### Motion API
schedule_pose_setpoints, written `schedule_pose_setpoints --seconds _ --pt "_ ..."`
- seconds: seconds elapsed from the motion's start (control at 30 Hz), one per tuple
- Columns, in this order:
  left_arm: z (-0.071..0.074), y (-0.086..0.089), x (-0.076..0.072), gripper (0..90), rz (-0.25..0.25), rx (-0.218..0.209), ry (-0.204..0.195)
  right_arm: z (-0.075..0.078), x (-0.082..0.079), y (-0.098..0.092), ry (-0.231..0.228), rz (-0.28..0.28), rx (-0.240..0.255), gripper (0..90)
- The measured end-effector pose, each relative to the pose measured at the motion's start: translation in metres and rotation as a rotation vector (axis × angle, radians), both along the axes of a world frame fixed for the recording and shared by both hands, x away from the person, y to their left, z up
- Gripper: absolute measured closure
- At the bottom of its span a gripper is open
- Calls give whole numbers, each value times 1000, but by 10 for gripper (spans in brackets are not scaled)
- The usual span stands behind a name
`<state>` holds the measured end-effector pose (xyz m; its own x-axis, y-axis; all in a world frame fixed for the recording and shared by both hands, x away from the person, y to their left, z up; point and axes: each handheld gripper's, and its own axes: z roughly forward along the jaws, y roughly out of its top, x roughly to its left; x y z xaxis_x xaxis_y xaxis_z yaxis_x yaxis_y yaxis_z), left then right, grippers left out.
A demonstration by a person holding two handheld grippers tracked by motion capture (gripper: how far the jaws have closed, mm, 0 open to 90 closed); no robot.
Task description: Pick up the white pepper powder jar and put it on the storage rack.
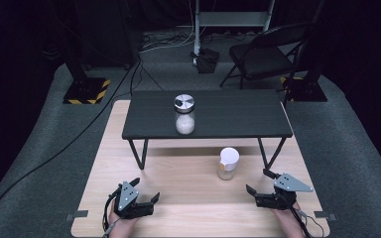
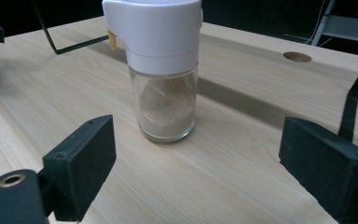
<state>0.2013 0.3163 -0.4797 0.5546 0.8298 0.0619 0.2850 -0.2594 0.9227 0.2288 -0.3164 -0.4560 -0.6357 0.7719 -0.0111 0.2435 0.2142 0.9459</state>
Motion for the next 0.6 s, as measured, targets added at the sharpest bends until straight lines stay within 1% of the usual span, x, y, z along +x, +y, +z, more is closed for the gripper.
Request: schedule_pose_setpoints --seconds 0.07,0.33,0.43,0.6 --pt "0 0 0 98 -1 0 -1 1 3 2 2 7 1 116" --pt "0 0 0 99 -2 0 -1 8 19 14 12 40 -37 125" --pt "0 0 0 99 -3 0 -1 10 25 16 15 50 -36 128" --pt "0 0 0 99 -4 -1 0 14 33 23 18 67 -49 130"
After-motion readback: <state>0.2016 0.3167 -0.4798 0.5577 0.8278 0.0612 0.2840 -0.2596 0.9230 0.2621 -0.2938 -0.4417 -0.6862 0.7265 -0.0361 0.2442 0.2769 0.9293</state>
